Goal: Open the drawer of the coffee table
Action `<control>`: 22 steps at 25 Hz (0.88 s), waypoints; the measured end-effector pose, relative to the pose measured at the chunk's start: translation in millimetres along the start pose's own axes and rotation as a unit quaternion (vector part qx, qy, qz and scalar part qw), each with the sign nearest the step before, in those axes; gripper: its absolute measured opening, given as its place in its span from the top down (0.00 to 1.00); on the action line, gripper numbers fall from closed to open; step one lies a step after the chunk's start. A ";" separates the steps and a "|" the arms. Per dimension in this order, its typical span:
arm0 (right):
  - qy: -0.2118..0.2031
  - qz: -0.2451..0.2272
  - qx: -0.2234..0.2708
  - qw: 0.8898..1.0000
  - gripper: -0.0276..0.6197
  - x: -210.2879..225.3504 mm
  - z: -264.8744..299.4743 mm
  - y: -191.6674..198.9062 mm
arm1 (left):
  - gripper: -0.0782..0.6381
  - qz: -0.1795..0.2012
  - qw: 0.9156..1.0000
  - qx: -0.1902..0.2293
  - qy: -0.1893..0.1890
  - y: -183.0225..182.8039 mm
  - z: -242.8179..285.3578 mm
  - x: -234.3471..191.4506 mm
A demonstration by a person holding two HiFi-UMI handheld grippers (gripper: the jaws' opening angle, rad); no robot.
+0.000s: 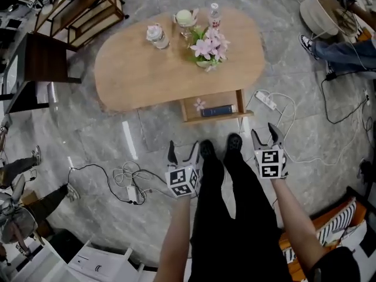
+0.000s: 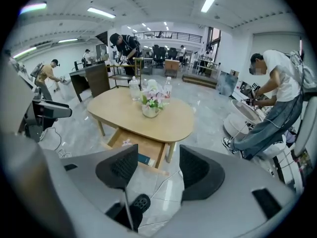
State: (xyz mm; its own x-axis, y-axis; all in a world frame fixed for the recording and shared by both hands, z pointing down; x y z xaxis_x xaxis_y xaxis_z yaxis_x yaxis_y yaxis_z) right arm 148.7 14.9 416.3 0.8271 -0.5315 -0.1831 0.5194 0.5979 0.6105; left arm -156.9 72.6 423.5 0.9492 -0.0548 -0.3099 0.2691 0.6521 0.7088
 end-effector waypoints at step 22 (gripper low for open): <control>0.073 0.037 0.263 0.961 0.60 23.8 -226.6 -196.0 | 0.31 0.091 0.970 0.191 0.118 -221.3 -176.7 87.5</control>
State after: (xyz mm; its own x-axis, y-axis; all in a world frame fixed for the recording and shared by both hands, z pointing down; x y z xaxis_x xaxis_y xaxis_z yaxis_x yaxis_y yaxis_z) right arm 115.3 21.0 117.7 0.8987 -0.3860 -0.2081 0.3101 0.2238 0.9240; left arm -162.2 57.0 127.5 0.9347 0.2391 -0.2631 0.1853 0.3041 0.9345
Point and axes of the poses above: the fingertips, and each gripper's own axes: z forward along the fingers, x to its right, y out of its underside, the point moved 6 cm from there along -z, backward along the fingers, and after that the axes turned 9 degrees about -z, right-handed, at the moved point
